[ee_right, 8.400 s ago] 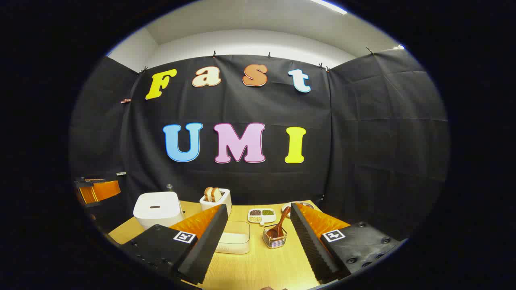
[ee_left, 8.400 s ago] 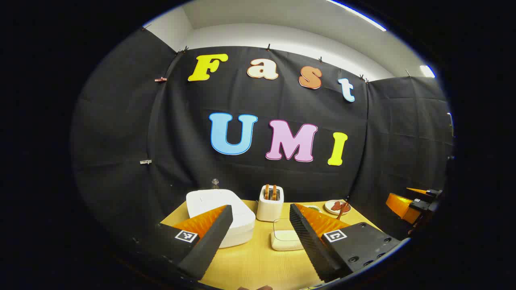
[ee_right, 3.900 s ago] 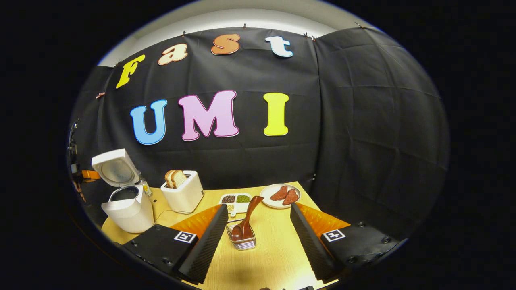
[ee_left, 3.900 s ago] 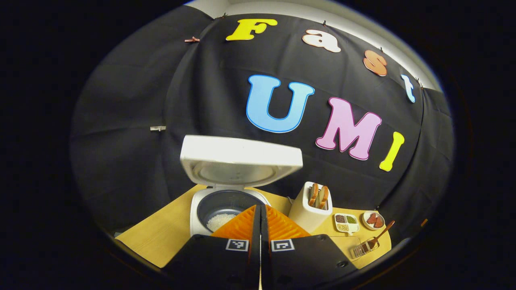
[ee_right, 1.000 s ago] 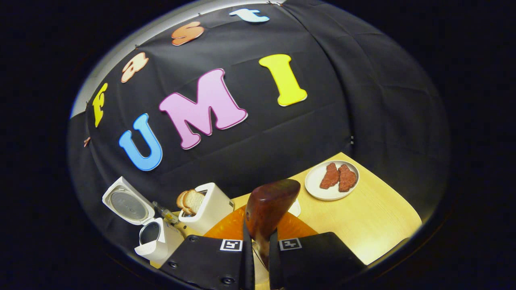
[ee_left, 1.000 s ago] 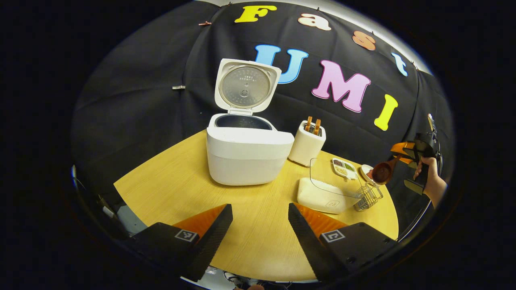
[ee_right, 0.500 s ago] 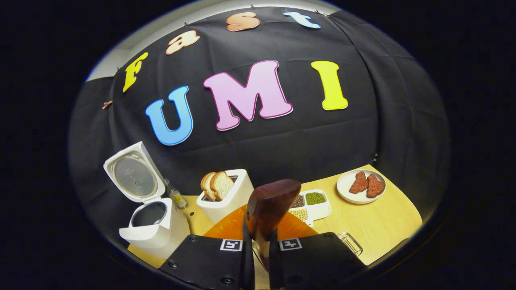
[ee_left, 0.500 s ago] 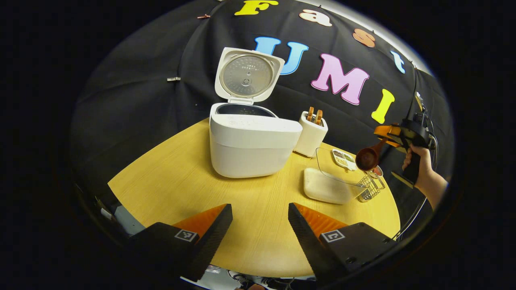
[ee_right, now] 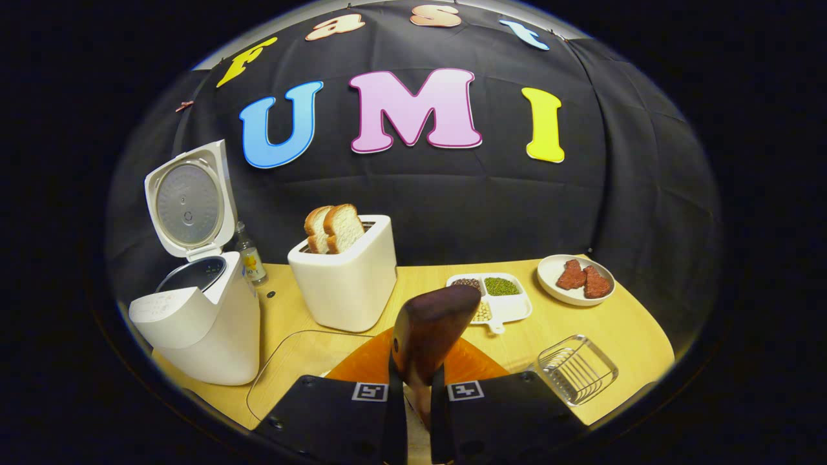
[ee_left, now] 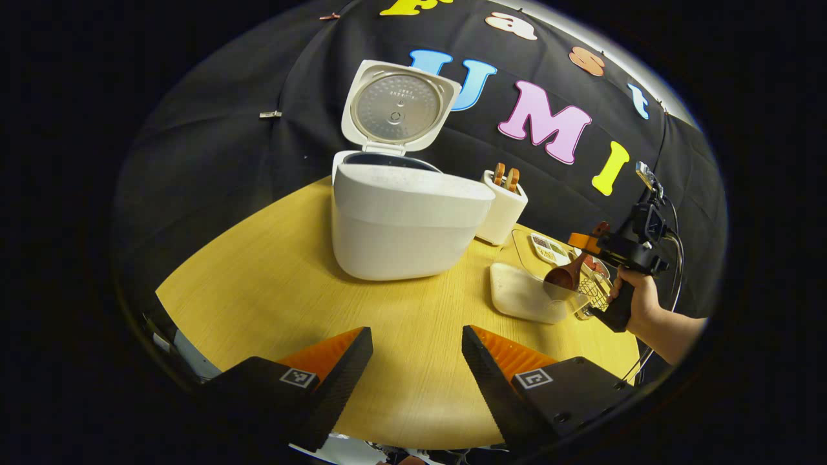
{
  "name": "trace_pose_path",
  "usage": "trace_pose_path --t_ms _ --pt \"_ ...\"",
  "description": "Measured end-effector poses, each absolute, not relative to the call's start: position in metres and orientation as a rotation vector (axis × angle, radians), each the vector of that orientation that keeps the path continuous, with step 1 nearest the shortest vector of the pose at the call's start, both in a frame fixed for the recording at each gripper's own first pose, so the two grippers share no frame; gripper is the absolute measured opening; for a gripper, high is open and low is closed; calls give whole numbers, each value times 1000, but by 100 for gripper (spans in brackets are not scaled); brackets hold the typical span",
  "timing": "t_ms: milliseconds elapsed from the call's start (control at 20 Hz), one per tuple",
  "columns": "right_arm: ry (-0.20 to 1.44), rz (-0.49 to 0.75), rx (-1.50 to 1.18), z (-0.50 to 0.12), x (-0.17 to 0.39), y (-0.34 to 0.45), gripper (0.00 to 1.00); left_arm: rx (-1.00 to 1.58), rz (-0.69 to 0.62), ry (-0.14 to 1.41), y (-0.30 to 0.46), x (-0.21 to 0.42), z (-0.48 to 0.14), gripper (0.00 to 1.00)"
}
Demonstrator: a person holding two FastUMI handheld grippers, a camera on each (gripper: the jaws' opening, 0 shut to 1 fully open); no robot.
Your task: Close the left gripper, press the button to open the rice cooker; take a wooden spoon from the chopstick holder with the right hand, scoop a spoonful of rice and pour it into the rice cooker, then put the wooden spoon back into the chopstick holder.
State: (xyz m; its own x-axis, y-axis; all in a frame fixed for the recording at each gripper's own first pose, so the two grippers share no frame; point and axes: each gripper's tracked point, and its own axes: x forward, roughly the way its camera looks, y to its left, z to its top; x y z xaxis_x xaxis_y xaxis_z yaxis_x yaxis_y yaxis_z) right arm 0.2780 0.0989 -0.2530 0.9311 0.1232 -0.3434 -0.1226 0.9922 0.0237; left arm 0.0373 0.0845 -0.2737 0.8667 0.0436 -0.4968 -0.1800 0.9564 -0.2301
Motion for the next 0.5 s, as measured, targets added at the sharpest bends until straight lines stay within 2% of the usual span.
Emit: trace_pose_path --t_ms 250,500 --pt "413 137 97 -265 263 138 18 -391 135 527 90 36 -281 96" --pt "492 132 290 -269 259 159 19 -388 157 519 104 36 -275 98"
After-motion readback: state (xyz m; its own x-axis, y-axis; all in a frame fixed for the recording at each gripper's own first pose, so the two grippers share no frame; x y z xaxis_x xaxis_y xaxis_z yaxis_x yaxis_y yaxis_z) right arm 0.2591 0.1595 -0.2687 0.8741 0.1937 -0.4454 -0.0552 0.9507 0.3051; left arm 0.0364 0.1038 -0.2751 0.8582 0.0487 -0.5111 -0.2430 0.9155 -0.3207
